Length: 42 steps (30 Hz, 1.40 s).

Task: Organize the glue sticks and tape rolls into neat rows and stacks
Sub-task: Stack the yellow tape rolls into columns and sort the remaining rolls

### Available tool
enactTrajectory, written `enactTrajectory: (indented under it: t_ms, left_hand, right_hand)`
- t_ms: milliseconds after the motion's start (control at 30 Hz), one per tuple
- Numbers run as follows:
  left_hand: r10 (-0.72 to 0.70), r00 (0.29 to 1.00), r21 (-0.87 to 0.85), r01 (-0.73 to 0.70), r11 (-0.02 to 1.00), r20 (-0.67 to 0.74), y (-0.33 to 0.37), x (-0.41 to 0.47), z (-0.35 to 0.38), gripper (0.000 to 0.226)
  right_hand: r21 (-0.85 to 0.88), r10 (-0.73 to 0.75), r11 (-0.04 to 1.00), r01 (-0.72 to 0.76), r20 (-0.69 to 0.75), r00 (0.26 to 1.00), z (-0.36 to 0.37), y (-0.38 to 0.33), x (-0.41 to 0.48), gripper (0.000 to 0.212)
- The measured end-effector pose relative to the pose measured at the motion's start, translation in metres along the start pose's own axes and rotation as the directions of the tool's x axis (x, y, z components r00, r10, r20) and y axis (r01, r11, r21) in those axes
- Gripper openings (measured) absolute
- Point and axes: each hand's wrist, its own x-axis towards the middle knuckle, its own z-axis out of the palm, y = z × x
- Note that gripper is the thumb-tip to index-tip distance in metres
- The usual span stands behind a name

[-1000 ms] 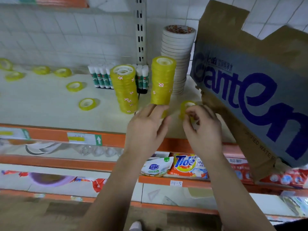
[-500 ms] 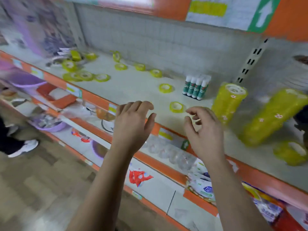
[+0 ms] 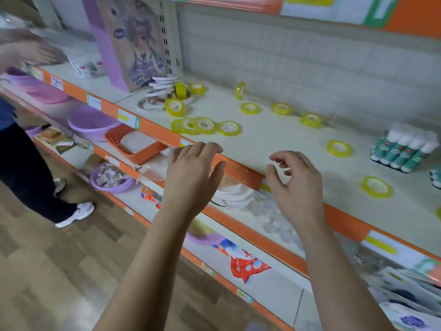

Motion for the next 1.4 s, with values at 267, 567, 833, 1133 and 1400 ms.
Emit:
enactTrajectory:
  t_ms: [267, 567, 833, 1133, 1400]
  left_hand:
    - [-0.028, 0.999, -0.017, 0.028, 0.999, 0.024, -0.086, 0.04, 0.015, 0.03]
    - [-0.047, 0.997, -0.02, 0.048, 0.999, 0.056, -0.159, 0.104, 0.035, 0.034]
    - [0.018, 0.993, -0.071, -0.01, 0.997, 0.12, -0.203, 0.149, 0.065, 0.031]
    - [0.223, 0.959, -0.143, -0.2, 0.969, 0.173, -0.237, 0.19, 0.089, 0.024]
    - [0.352, 0.924, -0.264, -0.305, 0.915, 0.152, -0.254, 0.198, 0.092, 0.02]
  right_hand:
    - [0.027, 0.006, 1.0, -0.006, 0.011, 1.0, 0.089, -0.015, 0.052, 0.017]
    - [0.044, 0.009, 0.999, -0.012, 0.054, 0.998, 0.168, -0.029, 0.12, 0.018]
    - [-0.048, 0.092, 0.995, -0.09, 0.039, 0.995, 0.191, -0.027, 0.135, 0.018]
    - [-0.168, 0.221, 0.958, -0.232, -0.084, 0.972, 0.21, -0.035, 0.142, 0.016]
    - [-0.187, 0.244, 0.945, -0.268, -0.145, 0.959, 0.232, -0.049, 0.163, 0.018]
